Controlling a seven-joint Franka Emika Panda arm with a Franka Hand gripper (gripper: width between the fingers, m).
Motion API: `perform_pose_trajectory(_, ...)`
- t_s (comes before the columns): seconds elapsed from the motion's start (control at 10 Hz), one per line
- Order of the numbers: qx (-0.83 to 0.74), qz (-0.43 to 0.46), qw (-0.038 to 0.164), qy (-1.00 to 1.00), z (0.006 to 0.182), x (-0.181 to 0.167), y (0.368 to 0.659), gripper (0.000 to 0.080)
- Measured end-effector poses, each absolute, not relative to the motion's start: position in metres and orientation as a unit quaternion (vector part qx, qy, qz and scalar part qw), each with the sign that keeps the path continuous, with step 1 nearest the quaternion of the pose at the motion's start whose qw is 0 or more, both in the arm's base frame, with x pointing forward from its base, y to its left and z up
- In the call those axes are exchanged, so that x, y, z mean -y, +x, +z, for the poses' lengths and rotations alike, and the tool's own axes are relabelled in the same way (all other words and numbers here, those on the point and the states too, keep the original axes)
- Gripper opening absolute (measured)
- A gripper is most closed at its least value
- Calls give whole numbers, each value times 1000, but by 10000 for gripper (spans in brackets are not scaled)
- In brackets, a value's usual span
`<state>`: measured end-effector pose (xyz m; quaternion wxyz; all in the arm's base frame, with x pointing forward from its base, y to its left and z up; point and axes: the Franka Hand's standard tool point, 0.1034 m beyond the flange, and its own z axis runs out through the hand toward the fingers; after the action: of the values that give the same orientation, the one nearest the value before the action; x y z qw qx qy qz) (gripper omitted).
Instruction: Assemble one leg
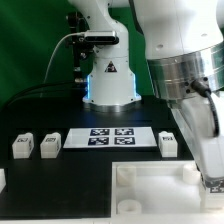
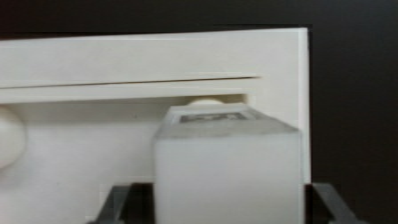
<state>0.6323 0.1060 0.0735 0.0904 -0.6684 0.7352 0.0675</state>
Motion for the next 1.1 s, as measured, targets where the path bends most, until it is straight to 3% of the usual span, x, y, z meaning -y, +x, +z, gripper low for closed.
perform_pose_trajectory(0.2, -732, 67, 90, -672, 73, -107, 632, 294)
perform_pose_trajectory(0.3, -699, 62, 90, -707, 73, -109, 631, 480)
perform_pose_trajectory(0.4, -665, 59, 93, -739, 75, -118, 630, 591)
perform_pose_trajectory(0.6, -535, 41, 96, -838, 79, -127, 627, 638)
perform_pose_trajectory(0.9, -409, 27, 98, -907, 76, -123, 627, 649)
perform_pose_trajectory(1.1, -256, 15, 70, -964, 80, -119, 634, 649)
